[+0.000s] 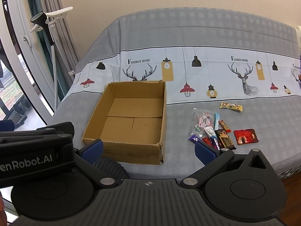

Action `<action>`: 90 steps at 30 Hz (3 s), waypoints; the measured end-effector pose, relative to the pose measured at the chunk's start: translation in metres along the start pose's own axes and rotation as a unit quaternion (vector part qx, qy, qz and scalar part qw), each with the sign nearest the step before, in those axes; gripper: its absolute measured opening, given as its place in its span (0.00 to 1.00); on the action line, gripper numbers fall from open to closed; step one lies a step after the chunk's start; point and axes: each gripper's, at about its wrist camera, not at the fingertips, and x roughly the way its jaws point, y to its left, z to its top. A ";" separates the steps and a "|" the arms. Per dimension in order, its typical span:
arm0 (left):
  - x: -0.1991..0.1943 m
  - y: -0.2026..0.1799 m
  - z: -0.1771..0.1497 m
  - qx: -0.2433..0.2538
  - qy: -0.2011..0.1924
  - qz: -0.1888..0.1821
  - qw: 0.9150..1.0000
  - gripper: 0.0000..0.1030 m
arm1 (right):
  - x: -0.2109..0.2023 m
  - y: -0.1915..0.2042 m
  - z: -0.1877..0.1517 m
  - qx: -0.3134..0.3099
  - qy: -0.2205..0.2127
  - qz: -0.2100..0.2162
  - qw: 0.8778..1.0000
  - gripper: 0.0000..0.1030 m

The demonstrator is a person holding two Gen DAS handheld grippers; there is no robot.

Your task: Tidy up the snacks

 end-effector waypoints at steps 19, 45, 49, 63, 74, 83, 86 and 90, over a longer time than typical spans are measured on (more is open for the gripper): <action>0.004 -0.001 -0.003 0.000 0.003 0.000 1.000 1.00 | 0.001 0.001 -0.001 -0.001 0.003 0.000 1.000 0.99; 0.226 -0.206 -0.080 0.111 0.013 -0.179 0.977 1.00 | 0.181 -0.190 -0.098 0.056 -0.007 -0.048 0.997 0.99; 0.287 -0.240 -0.084 0.064 0.062 -0.256 0.963 1.00 | 0.208 -0.245 -0.100 0.031 -0.007 -0.088 0.996 0.99; 0.419 -0.277 -0.082 0.003 0.160 -0.288 0.944 0.50 | 0.319 -0.323 -0.071 -0.015 0.070 0.024 0.997 0.60; 0.418 -0.255 -0.088 0.038 0.165 -0.296 0.940 0.33 | 0.316 -0.331 -0.075 0.004 0.059 -0.023 0.998 0.40; 0.423 -0.258 -0.085 0.033 0.163 -0.285 0.944 0.14 | 0.336 -0.308 -0.078 -0.057 0.069 -0.068 0.994 0.40; 0.413 -0.259 -0.086 0.053 0.157 -0.278 0.946 0.14 | 0.333 -0.316 -0.075 -0.019 0.072 -0.067 0.995 0.40; 0.397 -0.257 -0.083 0.055 0.145 -0.299 0.942 0.14 | 0.321 -0.317 -0.068 -0.004 0.048 -0.082 0.995 0.40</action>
